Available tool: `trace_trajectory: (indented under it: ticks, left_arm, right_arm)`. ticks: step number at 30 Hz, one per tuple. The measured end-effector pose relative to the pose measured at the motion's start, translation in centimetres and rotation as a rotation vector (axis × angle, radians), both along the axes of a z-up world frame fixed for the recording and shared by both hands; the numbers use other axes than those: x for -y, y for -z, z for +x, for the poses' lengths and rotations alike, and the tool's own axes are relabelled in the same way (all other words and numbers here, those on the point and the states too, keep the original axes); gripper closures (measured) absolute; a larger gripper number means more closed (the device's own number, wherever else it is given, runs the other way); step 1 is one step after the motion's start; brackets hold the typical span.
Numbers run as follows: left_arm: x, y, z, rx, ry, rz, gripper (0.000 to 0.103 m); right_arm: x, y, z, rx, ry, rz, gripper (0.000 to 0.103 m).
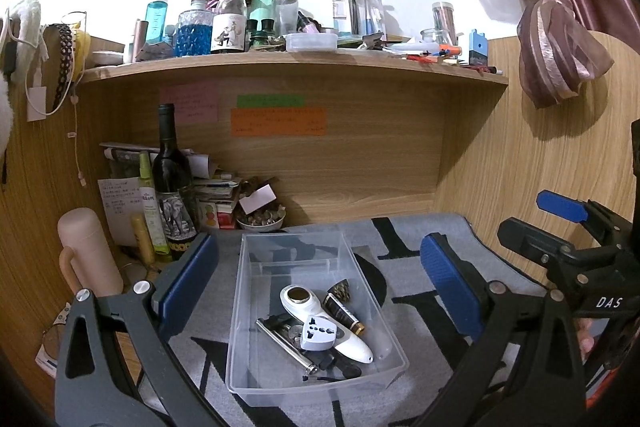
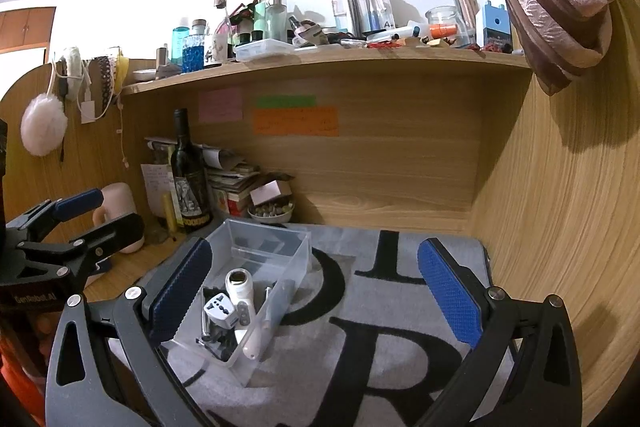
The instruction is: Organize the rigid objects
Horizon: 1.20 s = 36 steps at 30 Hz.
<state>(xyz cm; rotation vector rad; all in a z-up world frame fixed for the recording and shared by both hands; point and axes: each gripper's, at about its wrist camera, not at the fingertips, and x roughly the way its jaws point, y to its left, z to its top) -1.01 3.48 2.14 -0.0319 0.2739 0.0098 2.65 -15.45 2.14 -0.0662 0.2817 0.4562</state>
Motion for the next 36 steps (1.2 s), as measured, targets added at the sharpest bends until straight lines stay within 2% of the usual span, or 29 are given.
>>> trace_trajectory:
  ticks: [36]
  left_arm:
    - [0.60, 0.30, 0.02, 0.003, 0.026, -0.005, 0.001]
  right_arm:
    - [0.40, -0.38, 0.19, 0.007, -0.014, 0.000, 0.000]
